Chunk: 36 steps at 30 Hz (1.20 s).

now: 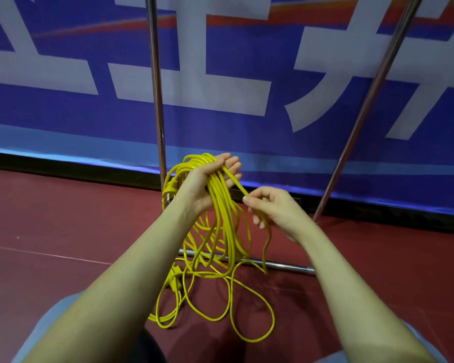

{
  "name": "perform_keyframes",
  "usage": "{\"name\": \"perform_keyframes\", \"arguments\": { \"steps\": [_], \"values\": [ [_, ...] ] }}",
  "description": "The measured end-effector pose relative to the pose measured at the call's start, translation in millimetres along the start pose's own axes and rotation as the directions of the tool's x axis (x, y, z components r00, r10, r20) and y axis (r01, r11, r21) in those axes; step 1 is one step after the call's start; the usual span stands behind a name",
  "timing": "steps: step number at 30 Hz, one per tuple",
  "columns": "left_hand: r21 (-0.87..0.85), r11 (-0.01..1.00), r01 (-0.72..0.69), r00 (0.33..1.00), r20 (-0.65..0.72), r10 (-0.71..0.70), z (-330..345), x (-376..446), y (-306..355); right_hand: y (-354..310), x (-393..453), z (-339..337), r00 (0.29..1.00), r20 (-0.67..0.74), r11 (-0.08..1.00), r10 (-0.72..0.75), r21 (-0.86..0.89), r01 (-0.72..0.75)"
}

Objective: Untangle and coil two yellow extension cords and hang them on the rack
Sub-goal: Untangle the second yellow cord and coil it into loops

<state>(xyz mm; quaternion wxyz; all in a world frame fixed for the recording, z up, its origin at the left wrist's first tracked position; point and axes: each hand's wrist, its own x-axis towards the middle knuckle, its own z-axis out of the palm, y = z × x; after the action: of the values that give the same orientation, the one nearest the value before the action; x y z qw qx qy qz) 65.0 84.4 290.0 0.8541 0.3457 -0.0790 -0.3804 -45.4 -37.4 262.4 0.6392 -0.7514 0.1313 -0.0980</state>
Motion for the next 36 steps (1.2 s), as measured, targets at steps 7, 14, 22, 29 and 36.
{"name": "perform_keyframes", "arguments": {
  "steps": [7,14,22,29,36],
  "values": [
    [0.040,0.999,0.021,0.999,0.032,-0.022,-6.9,0.4,14.9,12.6,-8.7,-15.8,0.994,0.111,0.992,-0.009,-0.121,0.023],
    [0.033,0.999,-0.010,0.999,0.050,0.009,-8.1,-3.9,12.7,-3.1,-8.0,-4.7,0.993,0.036,0.985,-0.114,-0.127,0.117],
    [-0.023,1.000,0.005,1.000,0.025,-0.004,-0.9,-4.1,6.4,3.6,-6.3,8.3,0.987,0.152,0.986,-0.042,-0.155,0.066],
    [0.158,0.987,-0.017,0.998,0.060,0.008,-3.3,-2.8,14.4,-2.4,-6.2,-4.3,0.985,0.144,0.983,-0.092,-0.143,0.113],
    [0.127,0.992,0.010,0.997,0.073,-0.019,-4.6,-6.1,15.1,4.3,-2.4,3.7,0.992,0.122,0.998,-0.016,-0.051,0.023]
  ]
}}
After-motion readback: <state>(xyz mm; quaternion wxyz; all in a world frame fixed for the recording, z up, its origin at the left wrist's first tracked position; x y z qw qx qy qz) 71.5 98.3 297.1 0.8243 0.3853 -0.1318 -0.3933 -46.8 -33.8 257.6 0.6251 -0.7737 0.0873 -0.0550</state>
